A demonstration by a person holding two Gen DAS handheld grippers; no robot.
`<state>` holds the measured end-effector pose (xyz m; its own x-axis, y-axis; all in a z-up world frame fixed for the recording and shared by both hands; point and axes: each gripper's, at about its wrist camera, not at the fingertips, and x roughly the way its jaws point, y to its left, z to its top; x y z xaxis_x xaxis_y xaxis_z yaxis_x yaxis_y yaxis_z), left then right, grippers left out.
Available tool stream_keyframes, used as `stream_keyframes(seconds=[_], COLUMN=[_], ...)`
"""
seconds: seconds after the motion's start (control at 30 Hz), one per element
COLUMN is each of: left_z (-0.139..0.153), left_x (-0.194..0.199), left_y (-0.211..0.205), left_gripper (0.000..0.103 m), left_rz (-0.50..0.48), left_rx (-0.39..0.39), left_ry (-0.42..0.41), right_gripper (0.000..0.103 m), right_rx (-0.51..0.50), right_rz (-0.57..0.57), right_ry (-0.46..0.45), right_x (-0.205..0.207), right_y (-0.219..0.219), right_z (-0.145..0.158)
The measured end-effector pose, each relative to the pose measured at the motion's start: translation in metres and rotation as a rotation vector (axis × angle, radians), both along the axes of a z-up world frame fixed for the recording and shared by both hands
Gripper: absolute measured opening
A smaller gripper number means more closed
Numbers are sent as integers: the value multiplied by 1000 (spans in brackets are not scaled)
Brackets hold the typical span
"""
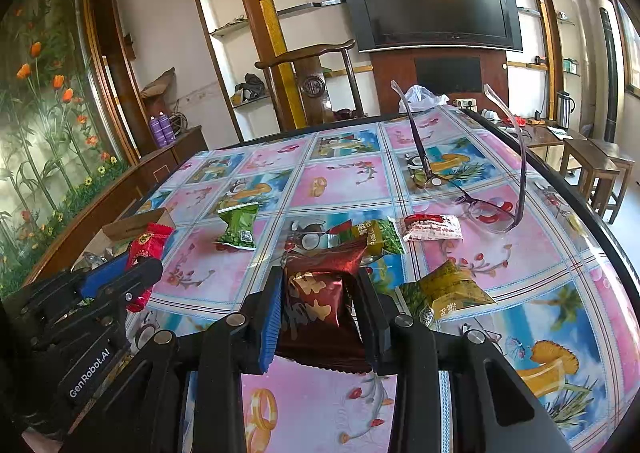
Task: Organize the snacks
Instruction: 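Carry the candy bar with the left gripper while the right carries chips to the box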
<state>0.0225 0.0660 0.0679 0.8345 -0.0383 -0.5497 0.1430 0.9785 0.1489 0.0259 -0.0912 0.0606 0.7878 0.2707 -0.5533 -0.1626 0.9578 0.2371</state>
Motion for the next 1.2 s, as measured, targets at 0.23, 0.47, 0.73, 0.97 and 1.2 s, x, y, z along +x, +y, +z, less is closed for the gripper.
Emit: stream_keyframes(seconds=[0.23,0.47,0.73,0.97,1.2], left_z=[4,14,33,38,39], left_x=[-1,-2,2,14,24], left_y=[6,14,52,104,183], left_gripper=[19,19,19,19,19], left_rz=[4,13,97,200,335], left_rx=[-27,-76,-147,-238,-338], left_ry=[0,-3,-25,11,51], right_gripper=[37,37,37,37,37], right_rx=[-1,-2,-1,20,97], right_rz=[0,3,24,63,117], right_ry=[0,-8,-14,-22,-13], right_x=[0,-2,-5,-7,-12], right_y=[0,-1,9,17,36], right_z=[0,3,4,5,6])
